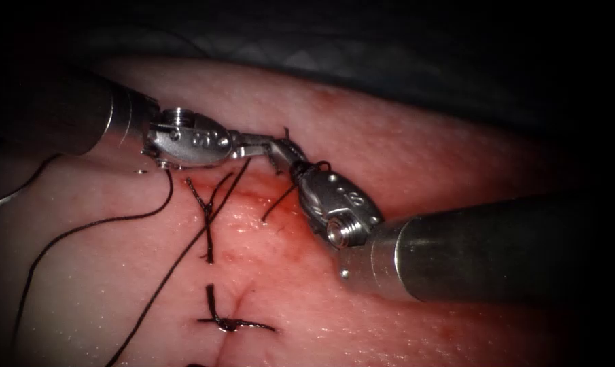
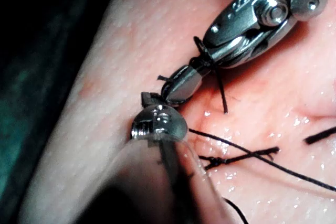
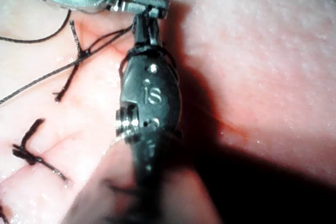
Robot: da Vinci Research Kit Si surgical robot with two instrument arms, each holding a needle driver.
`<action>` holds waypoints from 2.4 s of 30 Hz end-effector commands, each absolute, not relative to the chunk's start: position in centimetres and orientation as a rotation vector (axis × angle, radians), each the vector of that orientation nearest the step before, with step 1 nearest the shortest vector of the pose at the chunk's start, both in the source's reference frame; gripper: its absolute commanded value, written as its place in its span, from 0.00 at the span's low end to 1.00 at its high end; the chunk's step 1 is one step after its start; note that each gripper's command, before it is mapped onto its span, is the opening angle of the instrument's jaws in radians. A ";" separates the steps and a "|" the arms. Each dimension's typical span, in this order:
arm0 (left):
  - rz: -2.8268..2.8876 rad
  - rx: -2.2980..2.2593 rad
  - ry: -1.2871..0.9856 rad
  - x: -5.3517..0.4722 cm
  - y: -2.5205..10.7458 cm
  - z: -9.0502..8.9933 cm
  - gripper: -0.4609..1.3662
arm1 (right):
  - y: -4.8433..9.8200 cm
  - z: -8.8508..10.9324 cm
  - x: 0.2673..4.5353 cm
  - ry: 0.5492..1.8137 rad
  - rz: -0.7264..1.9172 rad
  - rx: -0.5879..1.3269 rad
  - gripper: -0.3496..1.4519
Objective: Wound Closure
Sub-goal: Secure the knot by pulling down with the right tool and up with the left
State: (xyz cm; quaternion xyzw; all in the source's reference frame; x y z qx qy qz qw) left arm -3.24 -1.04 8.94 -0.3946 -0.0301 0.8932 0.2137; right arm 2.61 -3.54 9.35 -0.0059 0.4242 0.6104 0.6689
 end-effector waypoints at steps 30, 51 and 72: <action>2.458 -1.067 0.045 -3.21 0.5 9.4 0.06 | -4.1 8.7 2.64 0.885 1.251 0.107 0.00; 2.455 -1.061 0.063 -3.26 1.0 9.7 0.06 | -4.2 8.7 2.77 0.828 1.507 0.481 0.00; 2.506 -1.037 0.147 -3.52 1.6 9.9 0.06 | -4.6 8.8 3.11 0.457 1.578 0.863 0.00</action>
